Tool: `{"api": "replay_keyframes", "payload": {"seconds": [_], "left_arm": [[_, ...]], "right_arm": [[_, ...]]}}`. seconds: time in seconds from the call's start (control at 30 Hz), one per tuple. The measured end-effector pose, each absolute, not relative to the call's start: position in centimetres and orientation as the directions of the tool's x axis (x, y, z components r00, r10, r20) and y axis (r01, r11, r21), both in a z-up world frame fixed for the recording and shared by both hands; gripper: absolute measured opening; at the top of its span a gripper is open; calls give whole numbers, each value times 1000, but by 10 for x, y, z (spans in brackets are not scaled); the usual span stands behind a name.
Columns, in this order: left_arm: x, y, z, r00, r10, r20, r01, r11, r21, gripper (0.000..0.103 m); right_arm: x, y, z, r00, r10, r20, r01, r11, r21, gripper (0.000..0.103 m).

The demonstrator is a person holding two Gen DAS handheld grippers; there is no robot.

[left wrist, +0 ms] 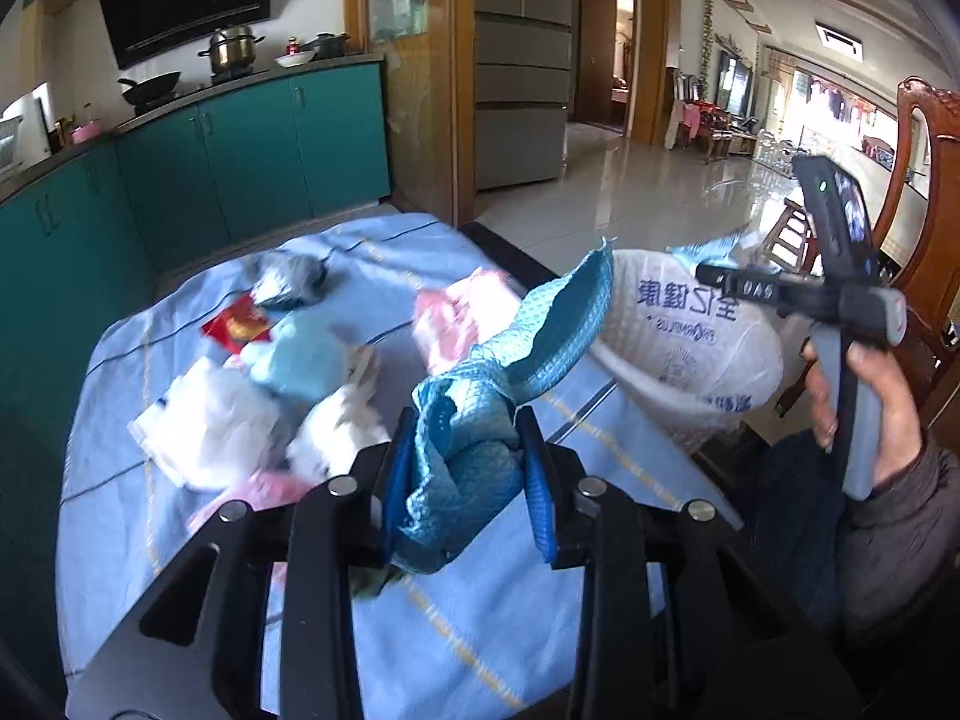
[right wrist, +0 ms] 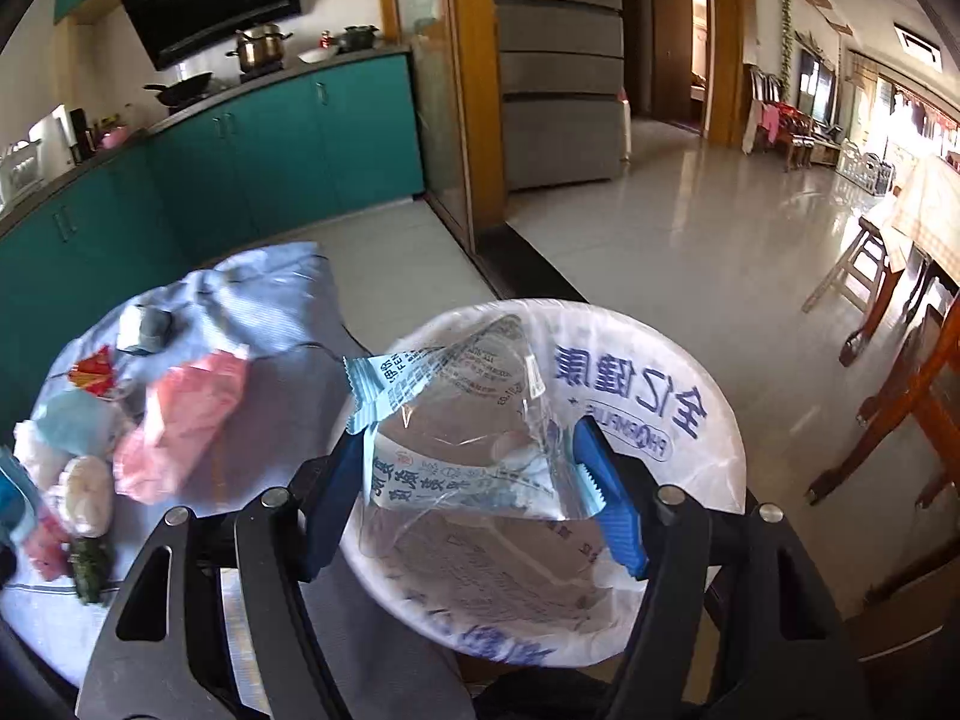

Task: Collect trash
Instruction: 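Carry the packet and blue cloth into the wastebasket and open both grippers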

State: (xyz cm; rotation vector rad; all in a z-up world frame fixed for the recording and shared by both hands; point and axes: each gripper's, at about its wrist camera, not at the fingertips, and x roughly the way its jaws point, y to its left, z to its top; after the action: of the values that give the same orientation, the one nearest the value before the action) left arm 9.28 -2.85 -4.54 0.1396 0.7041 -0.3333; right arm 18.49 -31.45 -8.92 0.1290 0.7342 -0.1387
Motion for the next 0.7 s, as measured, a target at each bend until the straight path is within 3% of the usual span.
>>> {"api": "replay_keyframes", "payload": {"seconds": [0.07,0.27,0.5,0.57,0.63,0.7], "left_arm": [[106,-43,-45,712,-260,-653,361,932,22,34],[143,-90,-55,657,-321,-682,415,909,-28,34],[190,-170,-80,556,-439,-705,519,847,-118,36],[199,-191,-87,531,-473,-703,548,825,-140,43],[204,-209,-91,538,-466,-702,553,824,-124,80],[202,-213,-92,569,-442,-693,534,840,-97,84]], "right_arm": [[189,-325,-96,733,-98,-673,193,979,68,69],[198,-362,-117,722,-35,-691,240,949,202,84],[180,-408,-118,763,-69,-643,385,847,366,93],[176,-415,-118,764,-101,-637,426,821,381,93],[173,-420,-118,767,-117,-631,448,802,396,93],[172,-420,-119,770,-111,-629,447,796,408,93]]}}
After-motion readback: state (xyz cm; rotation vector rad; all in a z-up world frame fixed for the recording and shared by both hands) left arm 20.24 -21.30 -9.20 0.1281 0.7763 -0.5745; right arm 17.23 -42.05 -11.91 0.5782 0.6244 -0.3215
